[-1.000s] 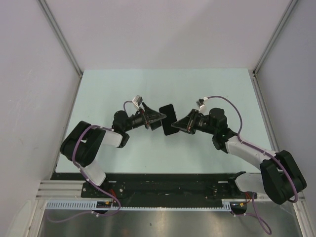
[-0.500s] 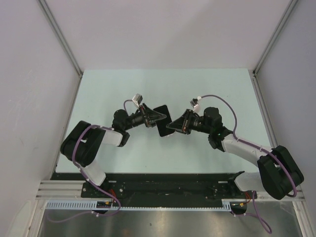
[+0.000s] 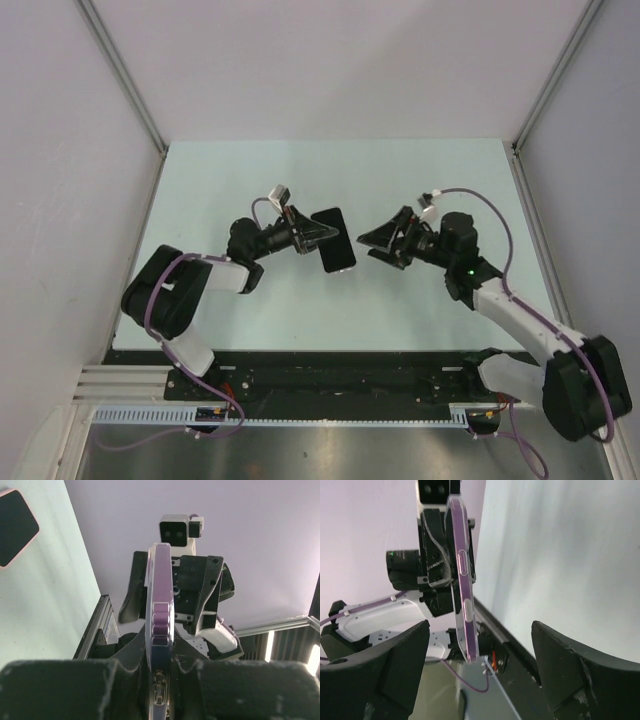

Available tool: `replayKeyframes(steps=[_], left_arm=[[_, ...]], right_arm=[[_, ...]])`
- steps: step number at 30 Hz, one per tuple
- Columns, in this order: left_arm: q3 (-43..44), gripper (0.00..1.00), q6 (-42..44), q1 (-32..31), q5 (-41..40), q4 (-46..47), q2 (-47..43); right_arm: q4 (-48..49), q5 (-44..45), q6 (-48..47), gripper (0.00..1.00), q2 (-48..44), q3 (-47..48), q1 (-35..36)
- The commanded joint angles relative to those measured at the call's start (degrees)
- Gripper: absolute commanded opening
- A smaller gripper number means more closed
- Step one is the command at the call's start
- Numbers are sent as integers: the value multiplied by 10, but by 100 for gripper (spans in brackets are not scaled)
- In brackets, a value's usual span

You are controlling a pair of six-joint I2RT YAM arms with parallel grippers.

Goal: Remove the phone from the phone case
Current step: Adjust the phone, then remove the phone case from the phone.

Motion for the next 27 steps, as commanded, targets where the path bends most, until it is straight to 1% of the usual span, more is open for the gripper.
replayKeyframes(steps=[1, 2, 5, 7, 9, 11, 12, 14, 15, 16, 17, 18, 20, 21, 22, 23, 24, 26, 27], left_arm=[[40, 0, 6, 4, 5, 88, -54], [41, 0, 12, 3, 5, 76, -59], [44, 0, 6, 4, -8, 60, -74], [47, 0, -4, 4, -11, 56, -77], [49, 0, -1, 4, -20, 38, -87], [51, 0, 23, 4, -27, -2, -105], [56, 0, 48, 4, -27, -22, -112], [61, 0, 81, 4, -37, -97, -132], [66, 0, 126, 3, -44, -130, -159], [70, 0, 152, 4, -54, -211, -174], [74, 0, 177, 3, -69, -251, -191], [80, 0, 220, 2, -102, -318, -223], [93, 0, 259, 3, -136, -398, -255], [112, 0, 296, 3, -166, -463, -277], [118, 0, 311, 2, -172, -478, -285], [121, 0, 318, 3, -174, -483, -291], [122, 0, 312, 2, -170, -481, -295], [134, 0, 304, 7, -136, -474, -282], [155, 0, 301, 7, -117, -479, -273]], right_arm=[[-115, 2, -62, 87, -105, 17, -51], [-130, 2, -61, 88, -115, 16, -56], [-164, 44, -59, 88, -152, 16, -51], [-160, 45, -57, 88, -159, 17, -45], [-133, 44, -57, 86, -159, 16, -36], [-119, 58, -60, 85, -160, 17, -28], [-117, 64, -63, 84, -162, 16, -19], [-107, 89, -74, 81, -169, 16, -8], [-105, 101, -80, 81, -180, 16, 0], [-99, 128, -89, 81, -188, 15, 18], [-98, 142, -113, 81, -195, 16, 28], [-99, 158, -121, 81, -213, 16, 36], [-112, 208, -135, 82, -229, 15, 56], [-117, 222, -138, 82, -241, 15, 60], [-120, 236, -140, 82, -245, 15, 65], [-122, 240, -139, 82, -246, 15, 67], [-121, 225, -128, 84, -241, 14, 65], [-94, 169, -123, 84, -225, 14, 51], [-70, 114, -114, 84, -209, 15, 44]])
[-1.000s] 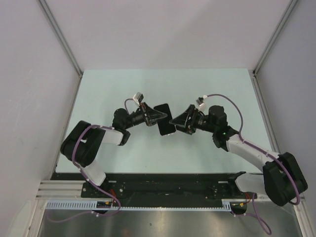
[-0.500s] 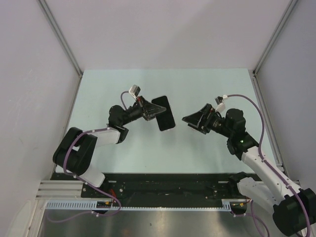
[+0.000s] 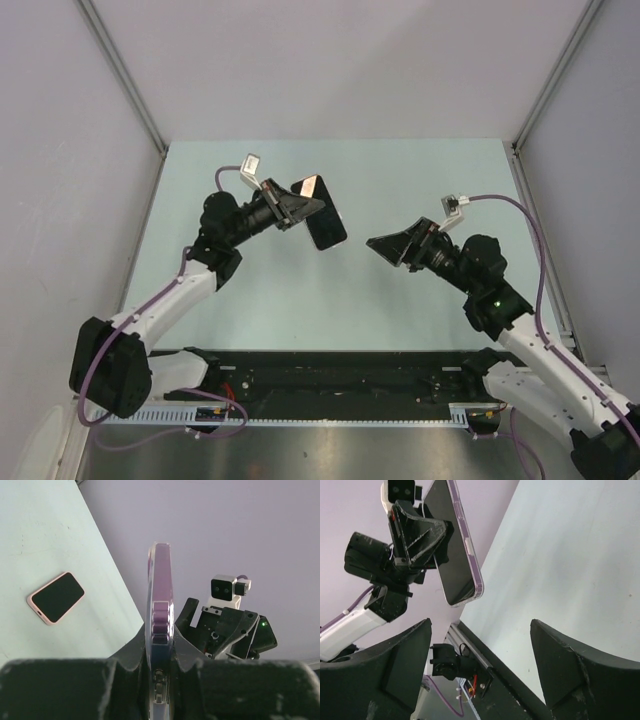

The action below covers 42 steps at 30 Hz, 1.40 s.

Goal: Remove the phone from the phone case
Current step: Remove the phone case from the phone.

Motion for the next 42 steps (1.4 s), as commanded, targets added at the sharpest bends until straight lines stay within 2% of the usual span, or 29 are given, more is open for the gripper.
replayKeyframes(steps=[1, 3, 5, 14, 17, 21, 24, 27, 28, 30, 34, 41, 42], left_arm=[[65, 0, 33, 4, 53, -41, 27], [77, 0, 13, 4, 82, -13, 45], [81, 0, -4, 5, 113, 7, 67], [92, 0, -23, 7, 128, 16, 88], [84, 0, -69, 11, 134, 58, 98], [60, 0, -168, 21, 143, 209, 118], [64, 0, -184, 21, 143, 223, 125], [70, 0, -181, 22, 144, 214, 128], [71, 0, -181, 22, 144, 214, 128], [74, 0, -181, 23, 143, 210, 128], [79, 0, -178, 23, 143, 206, 128], [80, 0, -177, 23, 139, 204, 133], [80, 0, -177, 23, 138, 201, 132]], right_arm=[[65, -89, 15, 83, 59, 14, -19], [108, -132, 24, 81, 90, 11, -10], [145, -126, 27, 81, 110, 11, 8], [237, -127, 67, 75, 154, 4, 1], [313, -133, 122, 73, 170, -28, -10], [403, -139, 179, 72, 186, -58, -22], [428, -145, 187, 71, 191, -59, -22], [454, -149, 202, 64, 198, -60, -22], [460, -149, 208, 58, 202, -60, -22], [475, -151, 212, 56, 207, -60, -22], [513, -153, 237, 40, 219, -63, -22], [606, -158, 287, 25, 267, -63, -22], [617, -160, 292, 18, 278, -63, -21]])
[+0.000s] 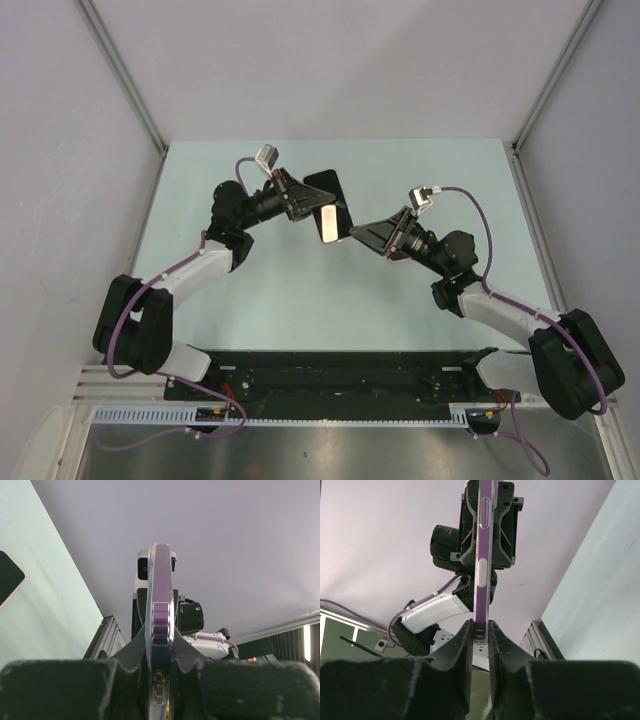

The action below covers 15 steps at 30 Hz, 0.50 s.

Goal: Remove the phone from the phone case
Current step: Remove the phone case from the phone.

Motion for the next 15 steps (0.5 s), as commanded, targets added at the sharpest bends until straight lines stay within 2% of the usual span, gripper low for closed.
replayKeyframes(steps=[1, 3, 7, 8, 15], left_arm=[[24, 0, -13, 2, 3, 39, -5], [25, 0, -12, 3, 1, 37, -5], [23, 0, -14, 3, -6, 36, -5], [20, 0, -16, 3, -9, 39, -5], [22, 0, -40, 3, -36, 67, -44]], right_arm=[[113, -13, 45, 12, 28, 1, 0], [160, -12, 75, 0, 48, -3, 0], [287, 16, 145, 0, 100, -24, 4], [346, 34, 164, 0, 114, -29, 6], [351, 87, 179, 0, 143, -20, 38]])
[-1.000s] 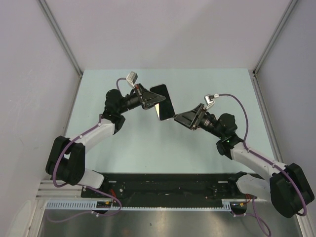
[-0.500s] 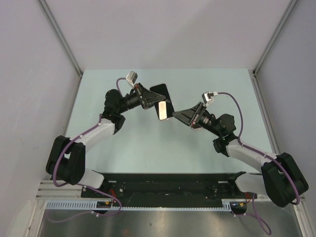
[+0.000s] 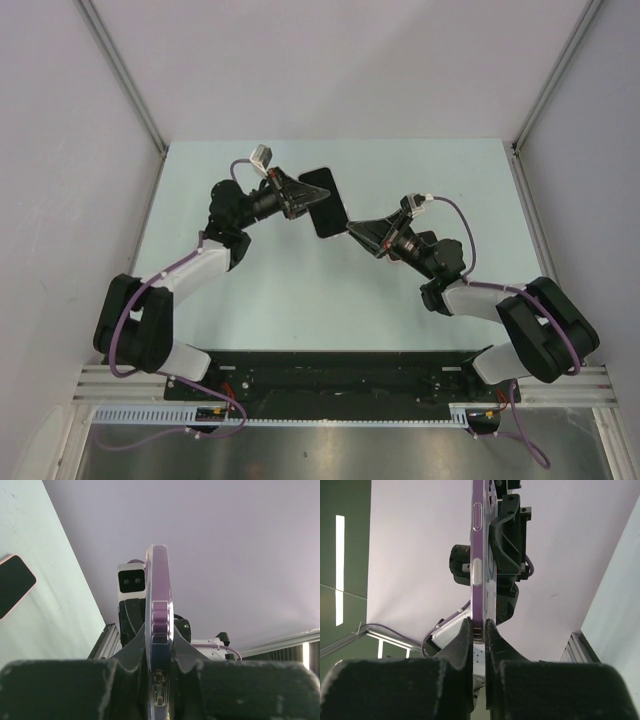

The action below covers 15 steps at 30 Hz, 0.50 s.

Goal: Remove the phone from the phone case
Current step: Remove the phone case from the phone.

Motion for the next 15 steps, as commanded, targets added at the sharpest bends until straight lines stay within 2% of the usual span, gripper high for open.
replayKeyframes(steps=[1, 4, 7, 12, 15], left_arm=[[27, 0, -29, -11, -24, 70, -52], [35, 0, -31, -12, -36, 64, -71], [40, 0, -11, -20, -43, 19, -95], [35, 0, -30, -22, -60, 44, -118], [42, 0, -5, -26, -64, -3, -134]], right_arm=[[149, 41, 30, 0, 11, 5, 22], [150, 53, 32, 0, 13, 12, 22], [150, 60, 23, 0, 18, 19, 22], [151, 76, 26, 0, 23, 32, 25], [151, 97, 56, 0, 27, 48, 26]])
